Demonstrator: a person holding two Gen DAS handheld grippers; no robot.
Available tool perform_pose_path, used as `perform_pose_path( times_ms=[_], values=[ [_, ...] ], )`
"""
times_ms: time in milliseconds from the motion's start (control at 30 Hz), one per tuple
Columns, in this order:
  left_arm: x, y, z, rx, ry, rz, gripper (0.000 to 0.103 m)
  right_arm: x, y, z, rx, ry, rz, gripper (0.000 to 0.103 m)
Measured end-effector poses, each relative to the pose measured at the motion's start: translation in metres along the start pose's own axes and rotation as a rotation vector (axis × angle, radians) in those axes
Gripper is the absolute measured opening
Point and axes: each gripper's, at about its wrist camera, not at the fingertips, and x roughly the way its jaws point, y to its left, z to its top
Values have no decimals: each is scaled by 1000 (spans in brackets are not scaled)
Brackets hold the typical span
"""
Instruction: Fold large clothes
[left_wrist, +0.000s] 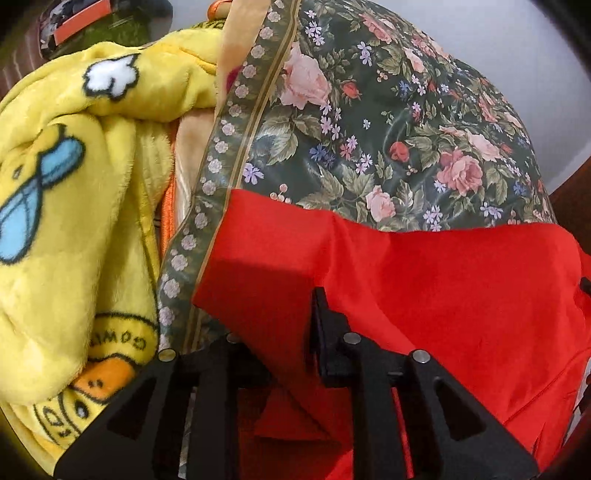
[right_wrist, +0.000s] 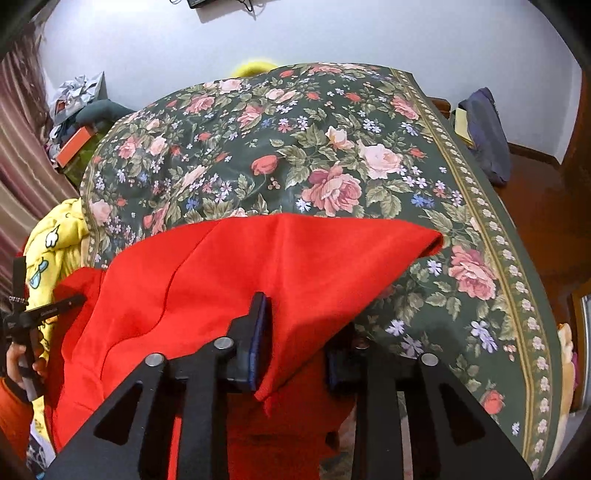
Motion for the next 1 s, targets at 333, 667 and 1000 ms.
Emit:
perform_pose_path(
  times_ms=[333, 667, 1000],
  values=[
    [-51, -13, -18, 80, -30, 49, 34, -39, 22, -18, -76, 32, -71, 51],
    [-159, -29, -58, 172, -170, 41, 51, -121, 58, -50, -131, -18, -68, 69],
    [-229, -17, -124, 210, -225, 49, 61, -173, 80, -97, -189, -61, -79, 75]
  ],
)
